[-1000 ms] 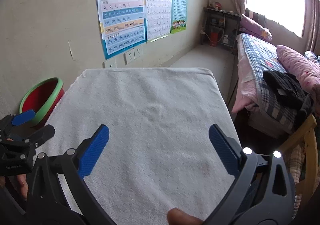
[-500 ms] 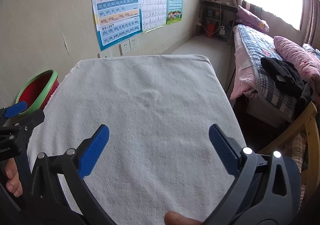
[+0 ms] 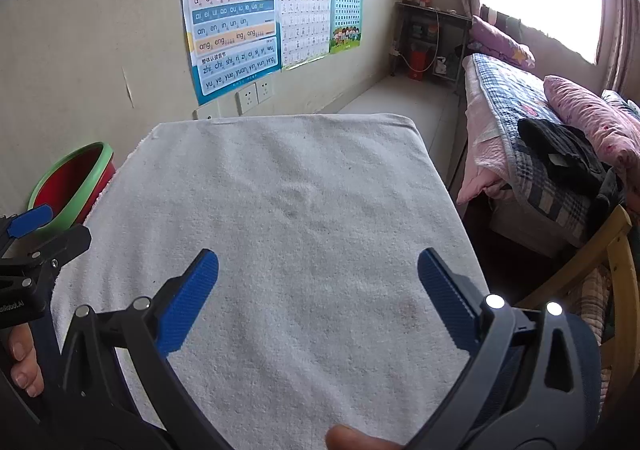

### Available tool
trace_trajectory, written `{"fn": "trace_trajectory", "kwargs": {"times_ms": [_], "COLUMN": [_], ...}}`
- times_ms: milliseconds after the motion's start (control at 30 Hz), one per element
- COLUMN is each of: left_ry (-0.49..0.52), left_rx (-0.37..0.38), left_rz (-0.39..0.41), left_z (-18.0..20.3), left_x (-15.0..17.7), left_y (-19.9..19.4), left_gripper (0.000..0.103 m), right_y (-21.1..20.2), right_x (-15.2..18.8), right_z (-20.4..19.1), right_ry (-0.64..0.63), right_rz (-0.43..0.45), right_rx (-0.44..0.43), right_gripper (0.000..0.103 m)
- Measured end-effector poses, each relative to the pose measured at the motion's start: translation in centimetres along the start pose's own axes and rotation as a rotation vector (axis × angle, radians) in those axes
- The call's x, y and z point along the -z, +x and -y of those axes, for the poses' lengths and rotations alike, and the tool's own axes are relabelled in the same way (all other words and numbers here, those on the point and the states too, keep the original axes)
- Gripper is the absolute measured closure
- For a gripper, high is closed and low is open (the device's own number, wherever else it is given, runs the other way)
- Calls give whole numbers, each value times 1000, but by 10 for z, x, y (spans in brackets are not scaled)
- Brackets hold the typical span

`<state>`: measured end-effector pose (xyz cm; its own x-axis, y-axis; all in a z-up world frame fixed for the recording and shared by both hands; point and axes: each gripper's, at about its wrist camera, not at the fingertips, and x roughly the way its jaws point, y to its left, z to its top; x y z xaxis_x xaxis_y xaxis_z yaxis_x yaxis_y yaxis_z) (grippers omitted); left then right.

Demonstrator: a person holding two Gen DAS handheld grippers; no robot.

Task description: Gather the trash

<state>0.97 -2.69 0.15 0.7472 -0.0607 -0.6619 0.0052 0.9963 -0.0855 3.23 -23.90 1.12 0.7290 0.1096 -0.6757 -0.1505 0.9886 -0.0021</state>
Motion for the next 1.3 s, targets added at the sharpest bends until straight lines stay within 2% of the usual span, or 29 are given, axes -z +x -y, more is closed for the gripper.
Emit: {"fn": "trace_trajectory", "kwargs": {"times_ms": [1300], "left_ry": [9], "left_rx": [4], "left_rz": [11], "left_z": [-1], "left_x": [1], "left_y": [-1], "left_gripper": [8], "right_y": [8], "right_x": [5], "right_z": [0], "right_ry": [-1], "right_rz": [-31], "right_rx": [5], "right_gripper": [5]}}
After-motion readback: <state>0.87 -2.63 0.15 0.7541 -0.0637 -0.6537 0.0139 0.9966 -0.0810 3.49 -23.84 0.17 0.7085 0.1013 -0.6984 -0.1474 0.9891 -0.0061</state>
